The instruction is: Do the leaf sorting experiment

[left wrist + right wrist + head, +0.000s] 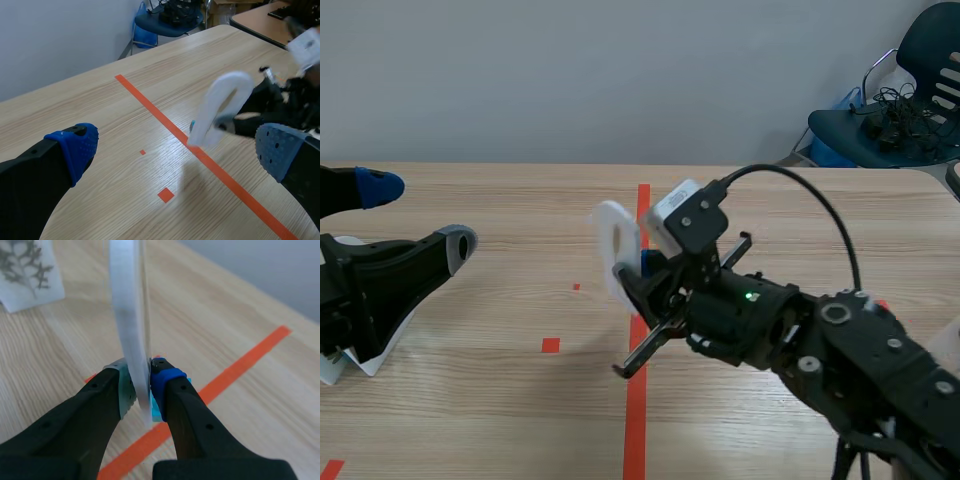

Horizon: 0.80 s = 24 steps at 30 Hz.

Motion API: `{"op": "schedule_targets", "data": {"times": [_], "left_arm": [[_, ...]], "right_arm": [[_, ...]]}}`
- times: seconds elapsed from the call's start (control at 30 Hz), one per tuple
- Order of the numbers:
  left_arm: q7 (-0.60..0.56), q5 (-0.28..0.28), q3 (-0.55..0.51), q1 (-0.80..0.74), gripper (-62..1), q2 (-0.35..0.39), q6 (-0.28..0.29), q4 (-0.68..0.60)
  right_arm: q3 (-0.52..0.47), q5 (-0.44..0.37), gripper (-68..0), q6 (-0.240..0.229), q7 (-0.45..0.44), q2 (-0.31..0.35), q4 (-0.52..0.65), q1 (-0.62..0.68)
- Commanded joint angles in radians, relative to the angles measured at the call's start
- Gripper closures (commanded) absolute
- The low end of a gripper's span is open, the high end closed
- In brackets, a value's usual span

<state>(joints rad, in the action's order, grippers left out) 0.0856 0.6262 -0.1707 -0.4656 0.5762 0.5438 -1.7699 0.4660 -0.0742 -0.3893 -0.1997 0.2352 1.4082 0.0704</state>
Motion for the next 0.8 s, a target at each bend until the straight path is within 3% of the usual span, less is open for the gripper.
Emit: {"op": "schedule_targets", "data": {"times": [0.0,0.07,0.17,0.33,0.43,0.57,0.77], "left_arm": [[-0.022,0.013,0.002,0.003,-62.3,0.006,-0.003,-0.024],[-0.027,0.013,0.002,0.003,-62.3,0.006,-0.003,-0.024],[-0.036,0.013,0.002,0.003,-62.3,0.006,-0.002,-0.024],[-0.036,0.013,0.002,0.003,-62.3,0.006,-0.002,-0.024],[-0.036,0.013,0.002,0.003,-62.3,0.006,-0.002,-0.024],[-0.037,0.013,0.002,0.003,-62.3,0.006,-0.002,-0.024],[-0.037,0.014,0.002,0.003,-62.3,0.006,-0.002,-0.024]], "right_arm": [[-0.053,-0.009,-5.0,0.0,0.013,0.032,0.106,0.058],[-0.12,-0.012,-5.0,0.0,0.048,0.052,0.216,0.135],[-0.223,-0.078,-5.0,0.001,0.084,0.061,0.33,0.254],[-0.409,-0.216,-5.0,0.001,0.086,0.055,0.412,0.445],[-0.524,-0.271,-5.0,0.002,0.086,0.055,0.412,0.51],[-0.655,-0.284,-5.0,0.008,0.085,0.056,0.395,0.519],[-0.684,-0.323,-5.0,0.008,0.089,0.056,0.217,0.406]]}}
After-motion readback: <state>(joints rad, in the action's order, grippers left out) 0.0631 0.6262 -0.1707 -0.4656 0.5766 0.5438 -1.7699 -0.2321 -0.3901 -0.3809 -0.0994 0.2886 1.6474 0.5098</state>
